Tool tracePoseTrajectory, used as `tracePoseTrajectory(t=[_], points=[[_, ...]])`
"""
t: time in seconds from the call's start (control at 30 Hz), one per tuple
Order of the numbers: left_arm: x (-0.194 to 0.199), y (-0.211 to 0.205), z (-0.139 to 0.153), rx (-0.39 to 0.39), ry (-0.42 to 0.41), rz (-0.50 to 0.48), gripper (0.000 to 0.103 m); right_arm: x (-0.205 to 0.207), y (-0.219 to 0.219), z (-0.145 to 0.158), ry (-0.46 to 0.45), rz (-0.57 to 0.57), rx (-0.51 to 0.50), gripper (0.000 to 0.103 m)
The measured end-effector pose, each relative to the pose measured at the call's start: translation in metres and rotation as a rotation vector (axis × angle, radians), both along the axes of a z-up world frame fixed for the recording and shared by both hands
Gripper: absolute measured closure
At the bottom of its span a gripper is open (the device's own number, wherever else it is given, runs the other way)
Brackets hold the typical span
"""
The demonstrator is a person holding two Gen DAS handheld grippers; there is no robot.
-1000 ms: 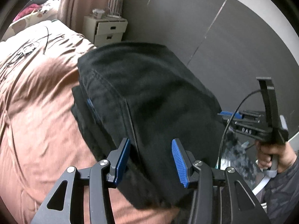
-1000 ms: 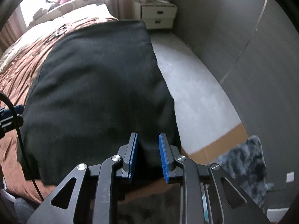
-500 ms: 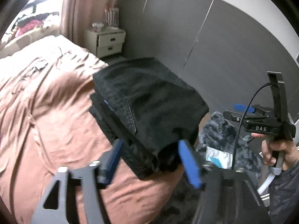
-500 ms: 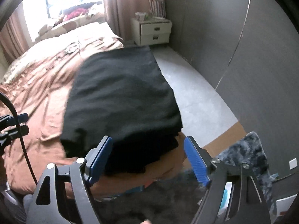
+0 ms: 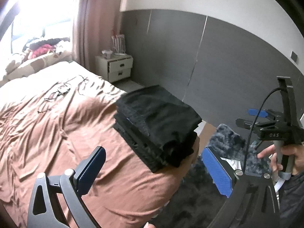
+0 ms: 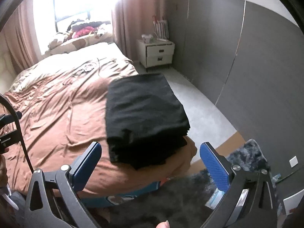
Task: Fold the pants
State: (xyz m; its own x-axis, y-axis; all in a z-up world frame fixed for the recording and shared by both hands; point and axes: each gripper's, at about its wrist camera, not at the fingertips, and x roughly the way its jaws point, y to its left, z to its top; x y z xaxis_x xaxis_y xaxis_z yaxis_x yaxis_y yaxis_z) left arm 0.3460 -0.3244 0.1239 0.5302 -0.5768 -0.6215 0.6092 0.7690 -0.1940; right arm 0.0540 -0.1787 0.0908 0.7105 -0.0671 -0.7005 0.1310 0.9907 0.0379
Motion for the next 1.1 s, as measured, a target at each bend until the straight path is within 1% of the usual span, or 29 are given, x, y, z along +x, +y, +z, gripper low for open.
tracePoseTrajectory(t=[0.07,0.13,0.17,0.23,0.33,0.5,0.67,0.87,1.1], points=[[-0.010,0.013,0.008,-0.007,-0.014,0.012,0.000,-0.032,0.014,0.001,-0.022,0.010,-0.003,0.000],[-0.020,0.026,0.017,-0.013,-0.028,0.027,0.000,-0.041,0.021,0.005,-0.038,0.022,-0.005,0.000],[-0.026,0.033,0.021,-0.020,-0.036,0.031,0.000,-0.062,0.025,0.004,-0.046,0.024,-0.008,0.000],[-0.036,0.044,0.028,-0.027,-0.051,0.049,0.000,-0.072,0.032,0.008,-0.059,0.033,-0.022,0.000],[-0.049,0.062,0.035,-0.038,-0.067,0.074,0.000,-0.099,0.034,0.015,-0.083,0.051,-0.025,0.000],[-0.072,0.087,0.043,-0.052,-0.093,0.109,0.000,-0.139,0.058,0.024,-0.122,0.078,-0.049,0.000],[-0.100,0.115,0.049,-0.069,-0.128,0.151,0.000,-0.175,0.074,0.027,-0.157,0.110,-0.066,0.000],[-0.135,0.146,0.053,-0.074,-0.166,0.197,0.000,-0.207,0.082,0.023,-0.207,0.116,-0.055,0.000],[-0.171,0.177,0.050,-0.075,-0.204,0.241,0.000,-0.248,0.093,0.006,-0.264,0.148,-0.008,0.000]])
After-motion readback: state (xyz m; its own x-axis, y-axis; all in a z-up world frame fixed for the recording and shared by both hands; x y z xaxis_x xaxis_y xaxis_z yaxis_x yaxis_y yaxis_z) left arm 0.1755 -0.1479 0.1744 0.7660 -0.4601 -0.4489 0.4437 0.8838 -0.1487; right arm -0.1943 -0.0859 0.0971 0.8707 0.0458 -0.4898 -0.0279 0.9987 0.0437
